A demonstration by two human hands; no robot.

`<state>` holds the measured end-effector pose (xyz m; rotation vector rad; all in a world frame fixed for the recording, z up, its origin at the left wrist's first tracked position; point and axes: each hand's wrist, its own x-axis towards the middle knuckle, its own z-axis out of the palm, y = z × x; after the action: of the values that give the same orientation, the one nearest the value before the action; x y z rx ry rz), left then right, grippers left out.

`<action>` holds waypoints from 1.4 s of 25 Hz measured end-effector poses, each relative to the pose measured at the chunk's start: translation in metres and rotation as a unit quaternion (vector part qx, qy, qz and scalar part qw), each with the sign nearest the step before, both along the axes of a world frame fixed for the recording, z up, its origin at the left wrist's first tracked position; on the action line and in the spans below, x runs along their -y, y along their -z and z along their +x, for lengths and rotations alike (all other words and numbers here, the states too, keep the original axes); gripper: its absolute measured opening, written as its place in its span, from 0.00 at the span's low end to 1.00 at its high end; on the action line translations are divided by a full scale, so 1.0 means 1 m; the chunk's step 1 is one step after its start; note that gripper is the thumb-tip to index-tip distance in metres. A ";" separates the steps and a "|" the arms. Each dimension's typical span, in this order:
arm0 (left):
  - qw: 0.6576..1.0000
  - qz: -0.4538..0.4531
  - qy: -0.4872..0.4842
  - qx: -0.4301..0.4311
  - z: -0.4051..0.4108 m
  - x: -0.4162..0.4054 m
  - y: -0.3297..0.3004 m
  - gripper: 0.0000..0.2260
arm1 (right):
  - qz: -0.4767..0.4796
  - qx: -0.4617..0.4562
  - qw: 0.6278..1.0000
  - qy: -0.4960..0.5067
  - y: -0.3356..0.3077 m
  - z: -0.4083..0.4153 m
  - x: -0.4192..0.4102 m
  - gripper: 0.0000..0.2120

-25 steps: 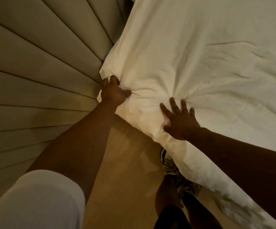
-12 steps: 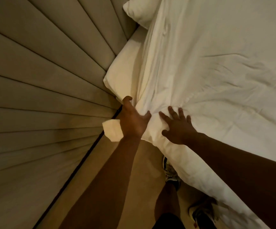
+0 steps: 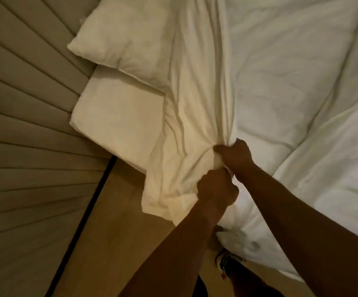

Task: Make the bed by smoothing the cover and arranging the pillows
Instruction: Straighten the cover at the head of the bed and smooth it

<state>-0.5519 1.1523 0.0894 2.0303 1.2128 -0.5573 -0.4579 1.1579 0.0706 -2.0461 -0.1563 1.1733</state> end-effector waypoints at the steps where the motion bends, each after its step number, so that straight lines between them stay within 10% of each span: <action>1: 0.999 -0.017 0.026 0.005 0.017 0.033 -0.004 0.11 | -0.017 0.004 1.000 0.026 0.001 0.017 0.039 0.20; 9: 0.969 -0.156 0.193 -0.002 0.089 0.228 0.001 0.10 | -0.094 0.025 0.979 0.177 0.002 0.075 0.274 0.24; 24: 0.987 0.004 0.147 0.059 0.070 0.271 0.052 0.16 | 0.045 -0.032 0.984 0.172 0.018 0.073 0.310 0.22; 31: 0.985 0.103 0.010 0.141 0.162 0.501 0.004 0.20 | 0.161 -0.060 0.971 0.166 -0.039 0.186 0.500 0.15; 35: 0.978 -0.028 0.185 0.089 0.201 0.640 0.023 0.19 | 0.137 -0.063 0.961 0.233 -0.049 0.238 0.677 0.08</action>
<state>-0.3508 0.5126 0.0662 2.2185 0.7099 -0.5616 -0.2199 0.4811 0.1200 -1.6405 0.2064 0.9217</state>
